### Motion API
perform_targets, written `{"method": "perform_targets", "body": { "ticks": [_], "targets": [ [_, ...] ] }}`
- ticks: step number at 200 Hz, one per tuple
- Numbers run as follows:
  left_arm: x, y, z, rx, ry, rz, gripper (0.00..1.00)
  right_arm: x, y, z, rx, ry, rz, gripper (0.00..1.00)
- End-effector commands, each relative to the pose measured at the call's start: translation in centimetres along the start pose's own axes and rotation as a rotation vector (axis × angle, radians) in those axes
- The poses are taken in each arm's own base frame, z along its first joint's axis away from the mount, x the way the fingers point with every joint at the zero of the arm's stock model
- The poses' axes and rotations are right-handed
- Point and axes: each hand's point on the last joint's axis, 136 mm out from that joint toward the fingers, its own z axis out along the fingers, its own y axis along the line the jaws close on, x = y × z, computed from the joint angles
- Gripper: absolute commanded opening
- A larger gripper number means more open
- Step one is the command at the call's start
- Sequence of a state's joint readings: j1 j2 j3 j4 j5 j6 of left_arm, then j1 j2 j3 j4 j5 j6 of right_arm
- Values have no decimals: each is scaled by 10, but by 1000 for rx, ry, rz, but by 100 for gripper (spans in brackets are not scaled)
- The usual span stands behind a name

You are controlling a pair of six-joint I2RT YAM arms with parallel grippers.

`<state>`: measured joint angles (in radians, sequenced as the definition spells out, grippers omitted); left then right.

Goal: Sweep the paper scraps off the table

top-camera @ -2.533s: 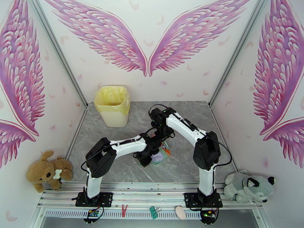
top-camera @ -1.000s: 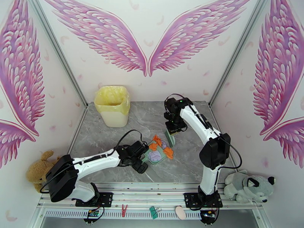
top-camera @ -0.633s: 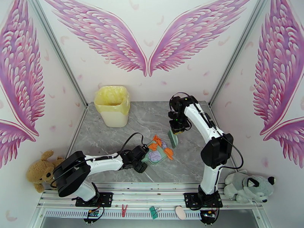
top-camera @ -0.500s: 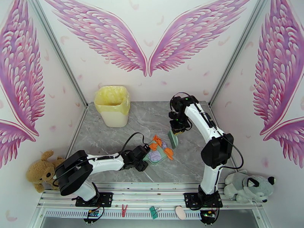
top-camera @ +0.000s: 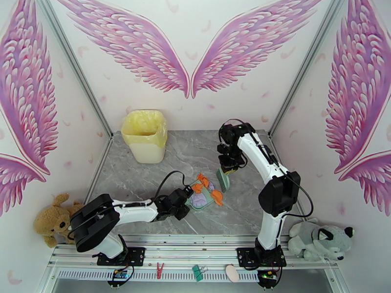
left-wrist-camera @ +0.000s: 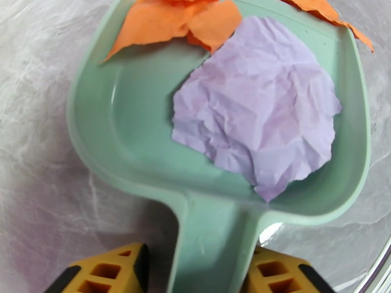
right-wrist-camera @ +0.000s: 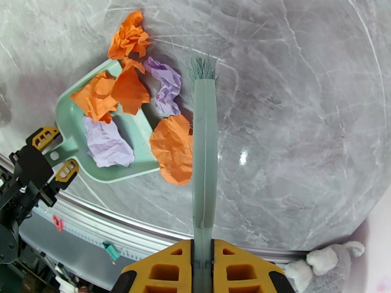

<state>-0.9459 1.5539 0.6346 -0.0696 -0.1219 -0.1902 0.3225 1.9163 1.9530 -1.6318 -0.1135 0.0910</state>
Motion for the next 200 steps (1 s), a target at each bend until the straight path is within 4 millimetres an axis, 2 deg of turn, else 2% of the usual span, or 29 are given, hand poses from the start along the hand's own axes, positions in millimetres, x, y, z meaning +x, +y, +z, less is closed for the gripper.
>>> {"method": "perform_targets", "body": {
  "ticks": [1,16,39,60,101,127,148,178,200],
  "targets": [
    [11,0,-7,6,15,8,43,-4,4,-12,-26,-31,29,0],
    [10,-1,-9,5,27,6,37,-7,4,-12,-29,-36,32,0],
    [6,-5,-13,11,45,20,20,-14,6,-15,-34,-61,39,0],
    [0,-5,-21,11,38,22,12,-20,7,-19,-40,-82,46,0],
    [-4,-9,-34,32,75,40,8,-30,10,-23,-58,-122,61,0],
    [-5,-8,-46,28,122,52,0,-37,12,-28,-63,-151,67,0],
    [-6,-9,-55,41,144,48,0,-47,12,-33,-65,-184,69,0],
    [-4,-8,-64,62,183,33,0,-73,22,-42,-117,-244,91,0],
    [0,-4,-70,72,214,9,0,-103,42,-51,-258,-300,188,0]
  ]
}}
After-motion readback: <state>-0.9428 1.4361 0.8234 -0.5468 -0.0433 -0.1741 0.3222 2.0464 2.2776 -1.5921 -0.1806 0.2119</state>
